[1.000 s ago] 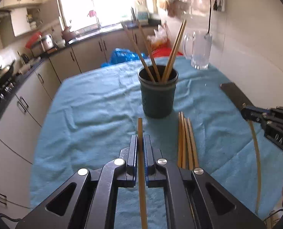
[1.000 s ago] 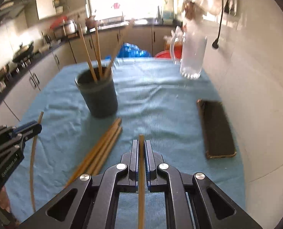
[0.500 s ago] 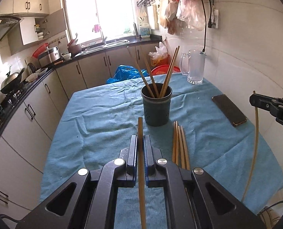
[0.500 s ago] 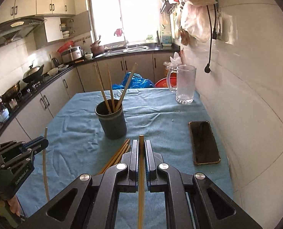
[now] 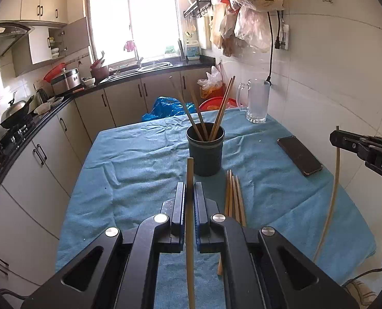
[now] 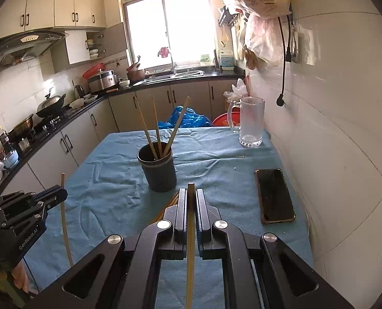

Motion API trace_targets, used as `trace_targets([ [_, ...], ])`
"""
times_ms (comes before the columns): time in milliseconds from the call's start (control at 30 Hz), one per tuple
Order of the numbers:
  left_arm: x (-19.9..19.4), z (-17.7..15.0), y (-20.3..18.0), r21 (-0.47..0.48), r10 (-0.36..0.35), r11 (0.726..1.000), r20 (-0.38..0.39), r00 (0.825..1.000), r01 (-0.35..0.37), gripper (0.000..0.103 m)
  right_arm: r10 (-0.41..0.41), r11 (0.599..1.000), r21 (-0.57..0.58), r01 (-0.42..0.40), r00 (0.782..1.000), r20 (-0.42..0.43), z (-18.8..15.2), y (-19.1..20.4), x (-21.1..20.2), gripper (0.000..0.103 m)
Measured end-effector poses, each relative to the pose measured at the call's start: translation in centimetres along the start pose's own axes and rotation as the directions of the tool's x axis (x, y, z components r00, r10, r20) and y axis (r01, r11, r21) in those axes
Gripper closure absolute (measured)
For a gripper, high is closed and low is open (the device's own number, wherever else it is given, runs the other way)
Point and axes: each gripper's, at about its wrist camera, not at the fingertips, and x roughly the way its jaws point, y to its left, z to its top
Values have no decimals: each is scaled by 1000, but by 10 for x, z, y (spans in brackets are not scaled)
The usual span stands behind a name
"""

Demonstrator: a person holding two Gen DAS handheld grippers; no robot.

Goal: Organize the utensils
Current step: 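Lift both held chopsticks and carry them over the black holder cup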

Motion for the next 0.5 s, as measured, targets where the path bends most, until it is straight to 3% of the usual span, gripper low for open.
trace_targets([
  [500, -11, 12, -4, 11, -10, 1000, 40, 999, 10, 98, 18, 1000, -8, -17, 999, 37, 12, 2, -8, 97],
])
